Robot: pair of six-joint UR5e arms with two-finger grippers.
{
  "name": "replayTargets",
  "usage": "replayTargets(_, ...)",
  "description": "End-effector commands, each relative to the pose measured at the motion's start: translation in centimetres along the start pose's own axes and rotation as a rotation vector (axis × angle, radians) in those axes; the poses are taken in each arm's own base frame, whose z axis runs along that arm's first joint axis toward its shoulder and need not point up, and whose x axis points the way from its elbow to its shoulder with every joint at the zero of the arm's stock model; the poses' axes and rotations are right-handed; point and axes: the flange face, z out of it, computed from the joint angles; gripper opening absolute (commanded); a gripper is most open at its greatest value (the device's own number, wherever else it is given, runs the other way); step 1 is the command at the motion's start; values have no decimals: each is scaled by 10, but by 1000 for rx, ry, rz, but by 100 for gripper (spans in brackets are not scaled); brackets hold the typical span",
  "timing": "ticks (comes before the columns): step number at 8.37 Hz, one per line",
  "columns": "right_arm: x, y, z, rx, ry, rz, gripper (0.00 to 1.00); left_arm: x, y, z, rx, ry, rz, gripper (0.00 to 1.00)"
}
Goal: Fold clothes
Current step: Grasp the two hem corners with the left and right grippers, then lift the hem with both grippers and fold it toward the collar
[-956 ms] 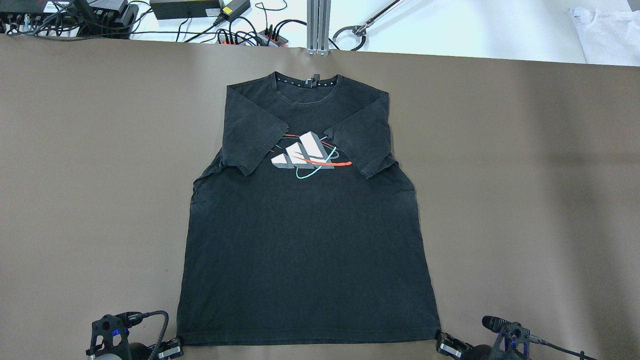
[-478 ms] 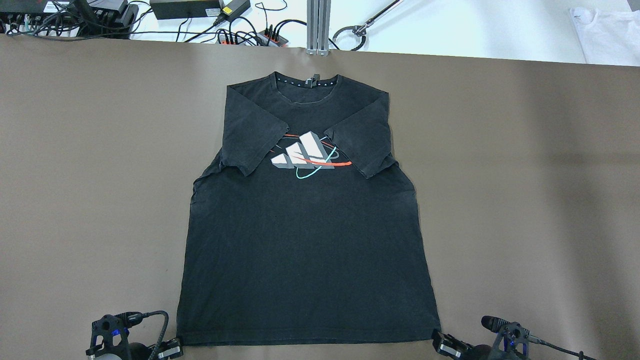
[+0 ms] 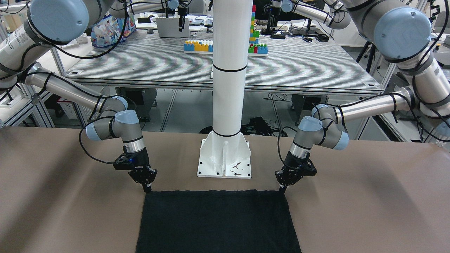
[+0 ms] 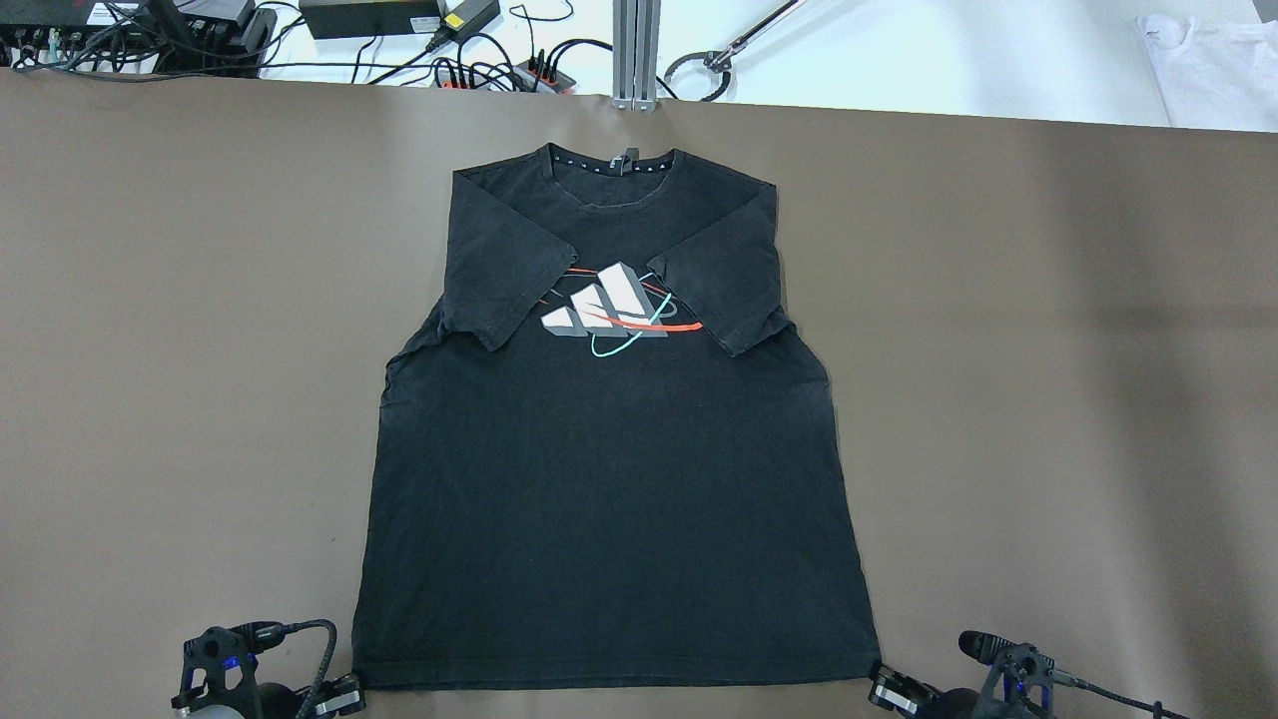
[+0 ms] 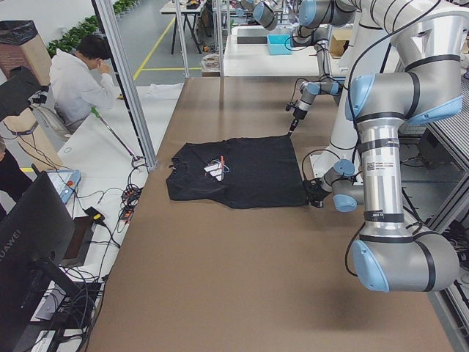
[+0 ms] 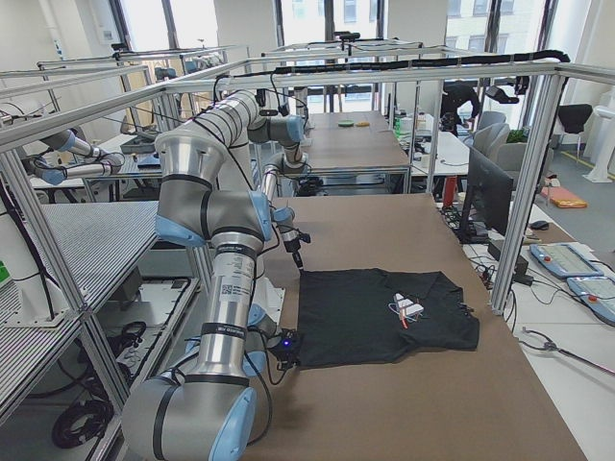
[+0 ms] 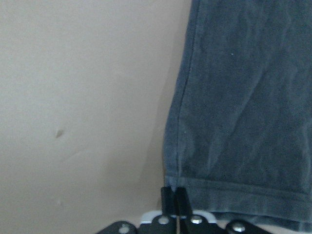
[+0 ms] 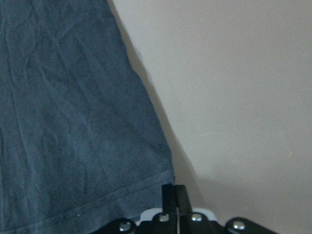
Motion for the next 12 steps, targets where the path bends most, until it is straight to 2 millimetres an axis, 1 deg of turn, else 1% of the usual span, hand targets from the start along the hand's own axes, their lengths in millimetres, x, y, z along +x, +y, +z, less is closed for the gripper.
replayTargets(1,-6,-1,-3,0,-13,10,0,2,-2,-1,2,4,-1,0)
replayTargets(2,-17,-4,-13,-8,-35,18,0,13,-6,-18,-10,35,-10,0)
replayTargets(3,-30,-7,-27,-19,-60,18,0,25,-18,-46,-18,70,-17,0)
replayTargets(4,-47,-12,-45,-23,-85,2,0,24,-28,-72,-41,80,-3,0)
replayTargets(5,-59,-24,-56,-18,-98,-42,0,28,-49,-87,-51,78,1,0)
replayTargets(6,-65,-49,-62,-23,-90,-61,0,35,-74,-99,-66,44,12,0)
replayTargets(7,-70,-78,-68,-46,-82,-53,0,44,-95,-118,-91,22,32,0)
replayTargets(8,-85,-103,-73,-72,-91,-46,0,58,-121,-139,-112,22,38,0)
replayTargets(9,-106,-122,-74,-83,-79,-46,0,69,-146,-156,-138,14,32,0)
replayTargets(10,-130,-130,-74,-97,-63,-62,0,81,-166,-167,-170,17,45,0)
replayTargets(11,-148,-131,-78,-129,-46,-93,0,89,-179,-177,-212,27,73,0)
replayTargets(12,-154,-126,-102,-186,-48,-126,0,89,-176,-181,-280,36,103,0)
